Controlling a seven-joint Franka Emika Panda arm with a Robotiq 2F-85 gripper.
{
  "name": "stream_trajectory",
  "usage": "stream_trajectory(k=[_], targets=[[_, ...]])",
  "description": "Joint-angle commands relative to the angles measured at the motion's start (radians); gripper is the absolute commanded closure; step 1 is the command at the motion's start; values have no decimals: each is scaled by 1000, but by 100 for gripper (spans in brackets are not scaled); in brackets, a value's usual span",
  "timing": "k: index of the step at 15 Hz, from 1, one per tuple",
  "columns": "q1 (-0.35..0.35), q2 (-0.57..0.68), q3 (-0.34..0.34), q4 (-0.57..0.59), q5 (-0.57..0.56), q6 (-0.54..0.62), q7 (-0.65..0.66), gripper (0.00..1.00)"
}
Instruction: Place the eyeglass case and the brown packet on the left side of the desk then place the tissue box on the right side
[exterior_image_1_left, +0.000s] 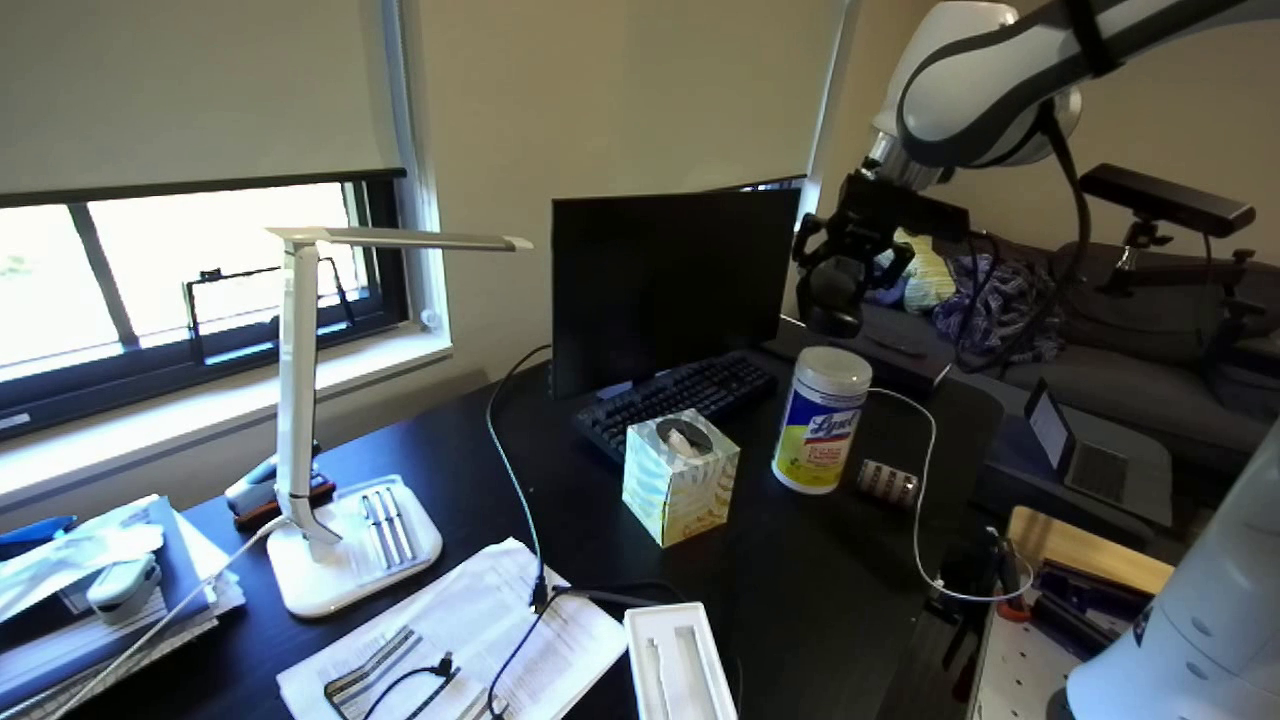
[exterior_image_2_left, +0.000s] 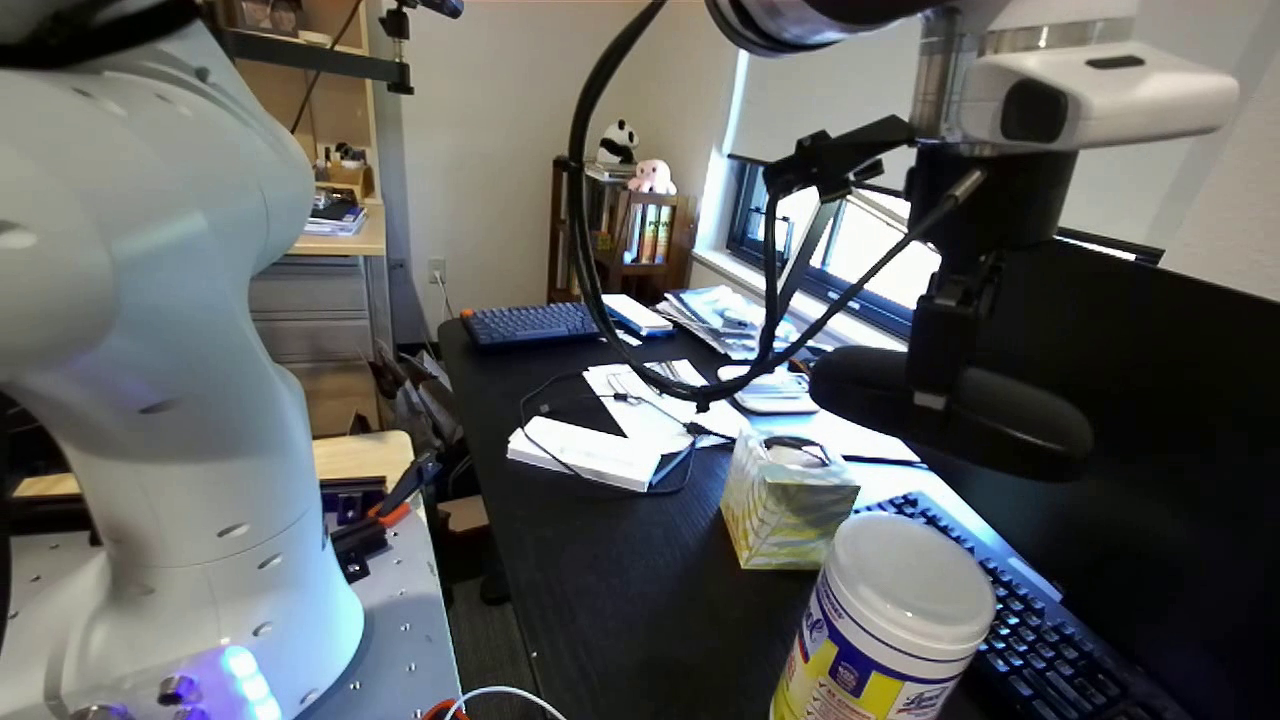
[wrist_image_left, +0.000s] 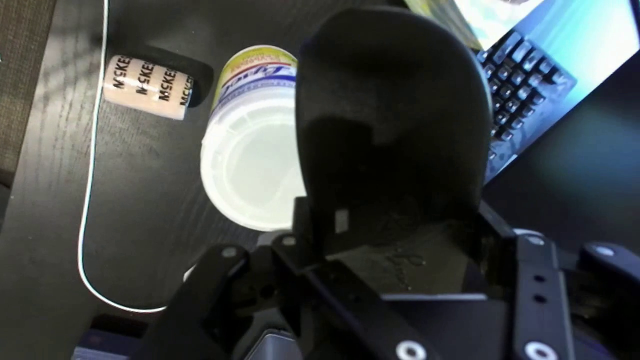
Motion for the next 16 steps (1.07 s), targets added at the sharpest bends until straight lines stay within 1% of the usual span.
stream_trajectory(k=[1, 3, 7, 8, 9, 10, 14, 15, 16], targets=[[49, -65, 64, -46, 31, -36, -73, 51], [97, -65, 112, -58, 33, -69, -95, 51], [185, -58, 211, -77, 9, -94, -115, 51], [199, -73, 222, -96, 15, -71, -118, 51], [172, -46, 219, -71, 11, -80, -72, 51], [182, -46, 232, -74, 10, -80, -68, 26], [170, -46, 226, -74, 10, -80, -67, 26], [169, -46, 226, -74, 10, -80, -67, 51], [172, -36, 230, -72, 5, -74, -71, 51]])
